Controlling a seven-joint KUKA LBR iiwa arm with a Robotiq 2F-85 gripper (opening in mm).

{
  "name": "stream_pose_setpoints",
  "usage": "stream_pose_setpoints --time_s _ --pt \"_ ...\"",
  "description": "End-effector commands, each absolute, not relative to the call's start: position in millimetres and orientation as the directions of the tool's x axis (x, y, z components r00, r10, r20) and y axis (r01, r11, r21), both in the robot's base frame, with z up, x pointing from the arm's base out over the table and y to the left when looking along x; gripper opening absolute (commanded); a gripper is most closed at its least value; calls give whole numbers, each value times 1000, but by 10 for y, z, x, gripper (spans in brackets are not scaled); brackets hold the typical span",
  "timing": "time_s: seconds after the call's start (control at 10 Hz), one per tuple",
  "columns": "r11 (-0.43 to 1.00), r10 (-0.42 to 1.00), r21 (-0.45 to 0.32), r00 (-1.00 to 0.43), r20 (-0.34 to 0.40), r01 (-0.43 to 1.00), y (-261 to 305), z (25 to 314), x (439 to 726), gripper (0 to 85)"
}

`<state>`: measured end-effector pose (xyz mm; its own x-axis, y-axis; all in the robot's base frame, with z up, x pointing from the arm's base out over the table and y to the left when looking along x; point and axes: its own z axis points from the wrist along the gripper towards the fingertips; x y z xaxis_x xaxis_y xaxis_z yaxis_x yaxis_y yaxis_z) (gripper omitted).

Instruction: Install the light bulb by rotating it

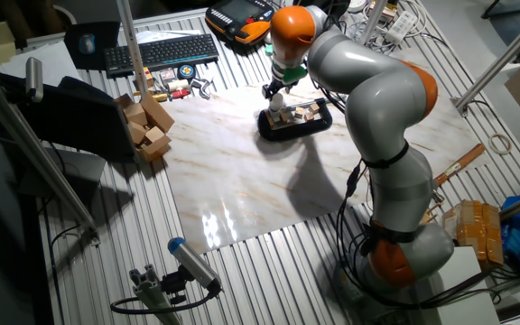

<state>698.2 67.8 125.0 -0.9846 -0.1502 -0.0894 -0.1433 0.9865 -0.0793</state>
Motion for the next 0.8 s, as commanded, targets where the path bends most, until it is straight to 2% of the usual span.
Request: stream_pose_setpoints --time_s 0.0,0.3,0.6,0.7 --pt "988 -142 -78 -986 -85 -136 682 1256 6977 680" --pt "994 -91 -60 -994 -57 -88 706 1273 6950 680" --pt "999 -31 -6 -999 -42 -31 706 1231 6913 680" --pt "1000 -30 -6 -999 -34 -30 706 1235 6906 510"
